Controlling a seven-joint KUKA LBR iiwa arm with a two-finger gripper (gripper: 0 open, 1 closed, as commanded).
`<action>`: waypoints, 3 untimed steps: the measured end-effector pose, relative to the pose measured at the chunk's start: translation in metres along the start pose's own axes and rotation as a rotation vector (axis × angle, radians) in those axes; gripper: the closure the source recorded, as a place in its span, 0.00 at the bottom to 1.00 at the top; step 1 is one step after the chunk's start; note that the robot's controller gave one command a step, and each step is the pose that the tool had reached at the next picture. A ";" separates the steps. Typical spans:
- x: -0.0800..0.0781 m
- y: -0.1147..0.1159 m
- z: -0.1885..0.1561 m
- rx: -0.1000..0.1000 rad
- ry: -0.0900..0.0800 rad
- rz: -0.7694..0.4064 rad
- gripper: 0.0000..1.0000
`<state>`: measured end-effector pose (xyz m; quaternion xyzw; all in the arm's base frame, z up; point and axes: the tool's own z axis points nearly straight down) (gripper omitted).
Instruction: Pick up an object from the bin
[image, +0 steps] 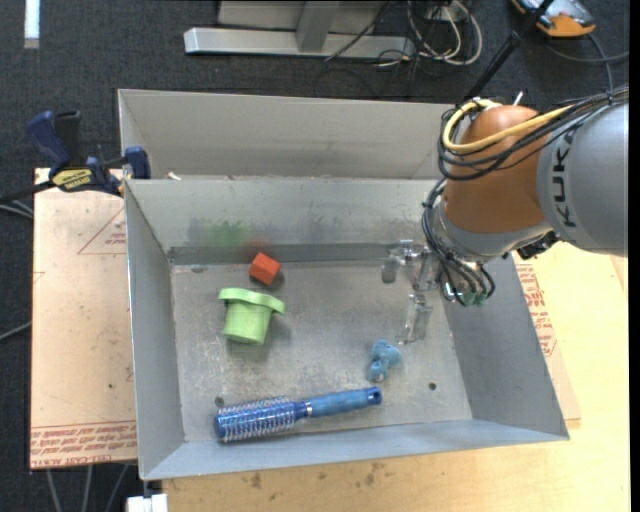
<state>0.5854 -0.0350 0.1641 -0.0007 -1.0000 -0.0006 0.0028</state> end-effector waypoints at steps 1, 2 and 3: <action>0.024 0.014 0.096 0.000 -0.002 -0.550 0.00; 0.047 0.005 0.064 0.003 -0.007 -0.761 0.00; 0.027 0.016 0.053 0.003 -0.009 -0.892 0.00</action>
Offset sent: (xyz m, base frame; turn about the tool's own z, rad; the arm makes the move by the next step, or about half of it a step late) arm -0.0238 0.0128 -0.0941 -0.5519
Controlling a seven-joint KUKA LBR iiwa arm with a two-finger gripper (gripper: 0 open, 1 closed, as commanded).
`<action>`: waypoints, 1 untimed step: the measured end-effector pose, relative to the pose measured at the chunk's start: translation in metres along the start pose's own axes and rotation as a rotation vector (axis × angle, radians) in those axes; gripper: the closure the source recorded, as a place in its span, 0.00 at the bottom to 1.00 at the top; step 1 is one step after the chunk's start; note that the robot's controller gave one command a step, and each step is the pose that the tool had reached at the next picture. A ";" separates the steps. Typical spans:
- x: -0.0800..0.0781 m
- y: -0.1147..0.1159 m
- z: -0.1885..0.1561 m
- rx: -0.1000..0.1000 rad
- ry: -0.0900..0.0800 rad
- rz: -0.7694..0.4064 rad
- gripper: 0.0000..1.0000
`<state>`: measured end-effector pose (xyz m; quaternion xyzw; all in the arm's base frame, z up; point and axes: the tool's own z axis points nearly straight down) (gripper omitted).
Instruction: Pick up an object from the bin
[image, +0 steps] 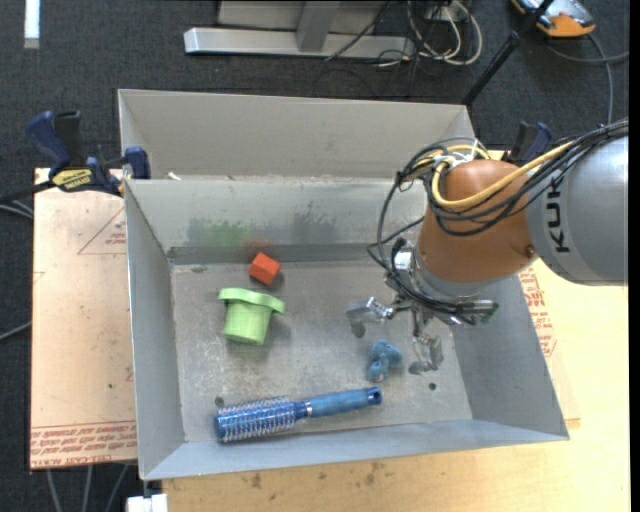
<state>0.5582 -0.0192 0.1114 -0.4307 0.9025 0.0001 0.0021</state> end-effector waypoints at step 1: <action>0.010 -0.007 0.043 -0.004 0.003 -0.275 0.00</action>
Offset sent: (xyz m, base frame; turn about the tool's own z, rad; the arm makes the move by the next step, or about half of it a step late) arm -0.0005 -0.0131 -0.0414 -0.2794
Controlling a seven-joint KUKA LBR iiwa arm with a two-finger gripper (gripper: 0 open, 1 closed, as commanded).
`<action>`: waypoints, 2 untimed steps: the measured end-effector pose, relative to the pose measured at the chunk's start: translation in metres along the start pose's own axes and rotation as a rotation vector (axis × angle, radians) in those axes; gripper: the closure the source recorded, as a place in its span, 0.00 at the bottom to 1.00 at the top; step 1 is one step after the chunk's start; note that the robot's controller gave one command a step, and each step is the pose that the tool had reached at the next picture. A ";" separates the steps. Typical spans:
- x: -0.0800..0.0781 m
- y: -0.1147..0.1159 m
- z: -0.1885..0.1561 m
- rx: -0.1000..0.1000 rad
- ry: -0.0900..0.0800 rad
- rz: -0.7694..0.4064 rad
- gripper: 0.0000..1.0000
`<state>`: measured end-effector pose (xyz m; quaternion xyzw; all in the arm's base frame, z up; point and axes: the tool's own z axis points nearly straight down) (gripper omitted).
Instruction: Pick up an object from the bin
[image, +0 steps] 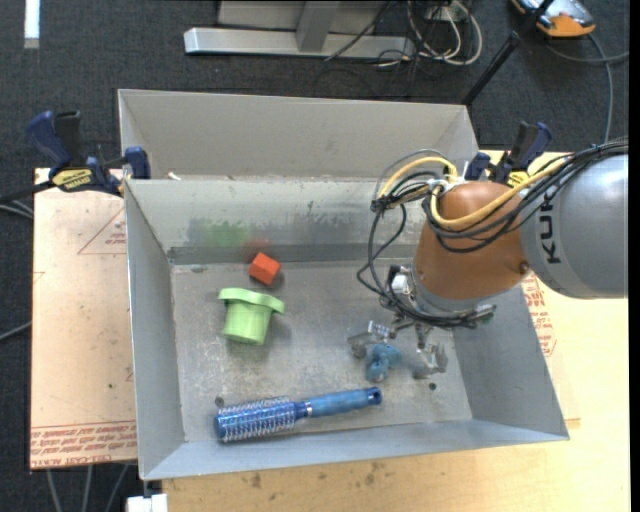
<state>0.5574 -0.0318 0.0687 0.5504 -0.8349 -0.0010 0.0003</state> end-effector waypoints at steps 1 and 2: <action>0.010 0.004 -0.001 0.001 0.000 -0.060 0.00; 0.010 0.004 -0.001 0.001 -0.001 -0.060 1.00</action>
Offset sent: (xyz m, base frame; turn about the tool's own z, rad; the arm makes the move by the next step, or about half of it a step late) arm -0.0080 -0.0084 0.0013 -0.0650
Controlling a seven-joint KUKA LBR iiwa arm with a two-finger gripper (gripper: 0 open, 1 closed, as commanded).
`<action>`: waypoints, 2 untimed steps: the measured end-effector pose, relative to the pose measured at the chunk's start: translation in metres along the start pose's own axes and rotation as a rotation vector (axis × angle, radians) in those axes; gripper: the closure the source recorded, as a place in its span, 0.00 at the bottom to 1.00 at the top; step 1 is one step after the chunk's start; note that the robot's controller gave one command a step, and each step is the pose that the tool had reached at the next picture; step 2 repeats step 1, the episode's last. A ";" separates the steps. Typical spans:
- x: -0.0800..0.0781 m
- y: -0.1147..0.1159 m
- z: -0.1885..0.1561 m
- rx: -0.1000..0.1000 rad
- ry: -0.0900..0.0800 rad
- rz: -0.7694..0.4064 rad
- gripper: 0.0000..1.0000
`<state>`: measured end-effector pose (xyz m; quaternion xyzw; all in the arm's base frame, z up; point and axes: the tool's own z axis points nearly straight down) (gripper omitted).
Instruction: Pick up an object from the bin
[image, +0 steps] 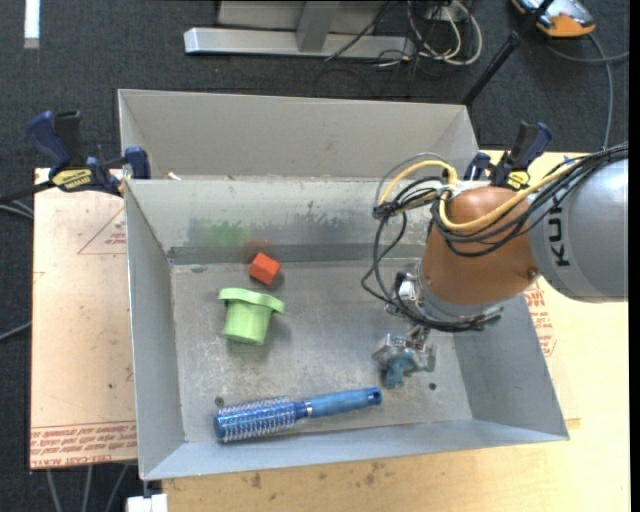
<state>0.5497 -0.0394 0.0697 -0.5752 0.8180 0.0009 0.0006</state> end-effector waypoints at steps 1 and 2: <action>-0.002 -0.002 -0.091 0.010 -0.002 0.005 1.00; -0.002 -0.002 -0.091 0.010 -0.002 0.005 1.00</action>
Offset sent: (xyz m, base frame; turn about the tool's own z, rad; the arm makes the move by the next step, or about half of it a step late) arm 0.0001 -0.0001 0.0866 0.0000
